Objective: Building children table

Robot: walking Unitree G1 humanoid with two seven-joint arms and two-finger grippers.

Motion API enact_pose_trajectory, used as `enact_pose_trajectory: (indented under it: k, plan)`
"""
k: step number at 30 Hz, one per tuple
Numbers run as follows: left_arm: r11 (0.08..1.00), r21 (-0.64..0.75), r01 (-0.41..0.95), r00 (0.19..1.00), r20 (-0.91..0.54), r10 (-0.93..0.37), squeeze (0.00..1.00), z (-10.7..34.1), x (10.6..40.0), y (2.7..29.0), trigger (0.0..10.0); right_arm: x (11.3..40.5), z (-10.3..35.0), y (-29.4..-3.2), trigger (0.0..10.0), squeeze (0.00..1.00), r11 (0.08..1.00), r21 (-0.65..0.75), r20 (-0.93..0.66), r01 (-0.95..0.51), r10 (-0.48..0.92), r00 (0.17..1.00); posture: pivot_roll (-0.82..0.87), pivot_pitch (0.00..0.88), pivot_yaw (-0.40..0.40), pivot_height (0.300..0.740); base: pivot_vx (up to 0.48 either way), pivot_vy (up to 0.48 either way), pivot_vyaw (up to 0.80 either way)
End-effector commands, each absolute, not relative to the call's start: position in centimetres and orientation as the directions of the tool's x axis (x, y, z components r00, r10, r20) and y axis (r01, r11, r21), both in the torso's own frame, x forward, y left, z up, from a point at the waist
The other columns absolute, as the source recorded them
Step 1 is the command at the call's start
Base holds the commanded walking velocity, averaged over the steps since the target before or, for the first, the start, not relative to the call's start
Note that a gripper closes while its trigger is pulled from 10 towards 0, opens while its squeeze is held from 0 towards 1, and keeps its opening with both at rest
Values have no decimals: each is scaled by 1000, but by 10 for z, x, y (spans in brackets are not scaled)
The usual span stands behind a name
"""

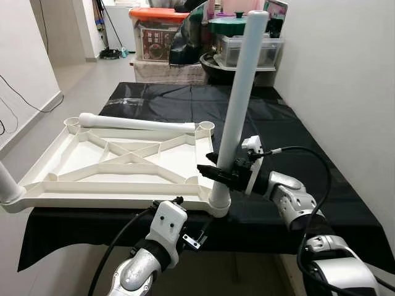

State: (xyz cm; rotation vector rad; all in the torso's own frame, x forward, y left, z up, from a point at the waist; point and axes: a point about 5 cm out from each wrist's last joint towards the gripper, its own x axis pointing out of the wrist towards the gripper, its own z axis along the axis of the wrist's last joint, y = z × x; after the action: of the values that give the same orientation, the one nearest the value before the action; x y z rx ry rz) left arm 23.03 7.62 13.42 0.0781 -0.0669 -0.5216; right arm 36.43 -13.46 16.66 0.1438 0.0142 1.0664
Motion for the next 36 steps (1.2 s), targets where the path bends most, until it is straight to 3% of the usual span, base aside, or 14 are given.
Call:
enact_pose_trajectory:
  k: [1, 3, 9, 13, 15, 17, 21, 26, 27, 29, 30, 31, 32, 36]
  plan:
    - [865, 100, 491, 868, 33, -496, 0, 131, 229, 77, 10000, 366, 170, -129, 0, 0, 476, 104, 56, -874, 874, 483, 82, 0, -68, 740, 0, 0, 0]
    - [865, 100, 491, 868, 33, -496, 0, 131, 229, 77, 10000, 369, 169, -128, 0, 0, 512, 100, 49, -853, 854, 518, 80, 0, -67, 740, 0, 0, 0]
    - [866, 100, 491, 868, 34, -496, 0, 131, 230, 76, 10000, 389, 171, -142, 0, 0, 792, 163, 33, -589, 592, 805, 77, 0, -68, 740, 0, 0, 0]
    - [866, 99, 491, 868, 34, -496, 0, 131, 230, 76, 10000, 395, 172, -149, 0, 0, 864, 197, 18, -463, 469, 883, 76, 0, -65, 740, 0, 0, 0]
    - [866, 99, 491, 868, 34, -496, 0, 132, 230, 76, 10000, 398, 171, -156, 0, 0, 912, 228, -2, -341, 350, 937, 75, 0, -67, 740, 0, 0, 0]
    - [865, 101, 492, 867, 35, -497, 0, 132, 230, 76, 10000, 402, 167, -172, 0, 0, 962, 268, -59, -41, 59, 996, 73, 0, -66, 740, 0, 0, 0]
    - [864, 103, 492, 867, 36, -498, 0, 133, 230, 76, 10000, 401, 165, -178, 0, 0, 961, 263, -86, 83, -63, 994, 73, 0, -66, 740, 0, 0, 0]
    - [862, 106, 496, 864, 37, -502, 0, 133, 231, 75, 10000, 396, 161, -174, 0, 0, 901, 216, -108, 376, -361, 926, 73, 0, -66, 740, 0, 0, 0]
    - [861, 106, 497, 864, 37, -502, 0, 133, 231, 75, 10000, 396, 162, -168, 2863, 0, 906, 226, -101, 358, -343, 934, 75, 0, -66, 740, 0, 0, 0]
    - [861, 106, 497, 864, 37, -503, 0, 133, 231, 75, 10000, 397, 162, -163, 2863, 0, 911, 234, -95, 341, -327, 940, 77, 0, -69, 740, 0, 0, 0]
    - [861, 106, 497, 864, 37, -503, 0, 133, 231, 75, 10000, 398, 165, -156, 10000, 0, 926, 234, -72, 297, -288, 955, 75, 0, -69, 740, 0, 0, 0]
    - [861, 106, 497, 864, 37, -503, 0, 133, 231, 75, 10000, 398, 165, -156, 10000, 0, 926, 234, -72, 297, -288, 955, 75, 0, -69, 740, 0, 0, 0]
    - [861, 106, 497, 864, 37, -503, 0, 133, 231, 75, 10000, 399, 168, -150, 10000, 1000, 940, 237, -41, 244, -241, 970, 72, 0, -67, 740, 0, 0, 0]
    - [861, 105, 498, 863, 37, -504, 0, 133, 231, 75, 10000, 400, 173, -143, 10000, 1000, 954, 228, 2, 194, -200, 980, 74, 0, -68, 740, 0, 0, 0]
